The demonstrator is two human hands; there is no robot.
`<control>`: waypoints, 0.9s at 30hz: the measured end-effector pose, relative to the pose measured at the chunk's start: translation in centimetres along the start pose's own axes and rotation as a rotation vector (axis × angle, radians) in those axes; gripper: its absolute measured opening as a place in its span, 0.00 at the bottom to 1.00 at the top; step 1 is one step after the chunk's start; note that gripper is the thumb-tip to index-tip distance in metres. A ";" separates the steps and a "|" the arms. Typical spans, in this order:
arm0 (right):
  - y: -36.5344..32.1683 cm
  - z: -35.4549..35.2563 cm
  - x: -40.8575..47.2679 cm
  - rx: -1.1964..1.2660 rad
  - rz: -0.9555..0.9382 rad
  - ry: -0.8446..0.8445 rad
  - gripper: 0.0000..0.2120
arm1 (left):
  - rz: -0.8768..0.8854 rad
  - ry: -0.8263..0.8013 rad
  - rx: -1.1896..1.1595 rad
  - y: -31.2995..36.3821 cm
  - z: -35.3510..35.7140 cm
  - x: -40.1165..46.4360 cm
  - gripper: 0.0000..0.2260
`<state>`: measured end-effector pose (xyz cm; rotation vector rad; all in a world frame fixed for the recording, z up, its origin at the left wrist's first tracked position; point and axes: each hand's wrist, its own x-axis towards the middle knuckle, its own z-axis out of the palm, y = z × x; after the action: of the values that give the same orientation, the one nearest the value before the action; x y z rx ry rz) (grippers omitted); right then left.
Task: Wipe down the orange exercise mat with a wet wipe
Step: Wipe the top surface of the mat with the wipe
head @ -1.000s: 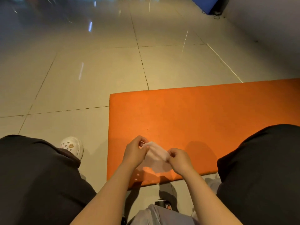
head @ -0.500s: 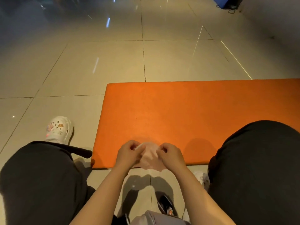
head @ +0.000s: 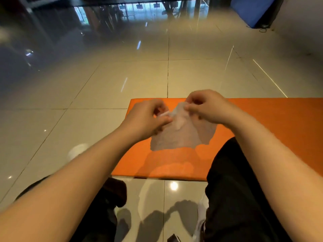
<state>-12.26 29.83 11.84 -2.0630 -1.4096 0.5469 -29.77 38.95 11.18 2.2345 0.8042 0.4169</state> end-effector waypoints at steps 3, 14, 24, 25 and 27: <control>1.2 -0.3 0.8 0.057 -0.026 0.031 0.12 | 0.043 0.065 0.168 1.5 -0.9 1.5 0.08; 4.2 1.7 -0.8 -0.299 -0.148 -0.085 0.04 | -0.089 -0.021 0.014 -2.0 3.5 -0.2 0.11; 10.5 1.6 0.0 0.387 0.067 0.039 0.08 | 0.024 -0.361 0.331 -1.4 7.1 6.3 0.07; 11.6 2.7 0.3 0.366 0.091 0.021 0.09 | -0.008 -0.376 0.314 -2.8 8.2 6.6 0.07; 14.3 5.2 1.0 0.304 0.144 -0.057 0.10 | -0.086 -0.409 0.257 -5.9 10.4 7.0 0.06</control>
<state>-5.20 27.97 -1.52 -1.9225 -1.1339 0.8316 -21.81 41.45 0.13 2.3937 0.7609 -0.1942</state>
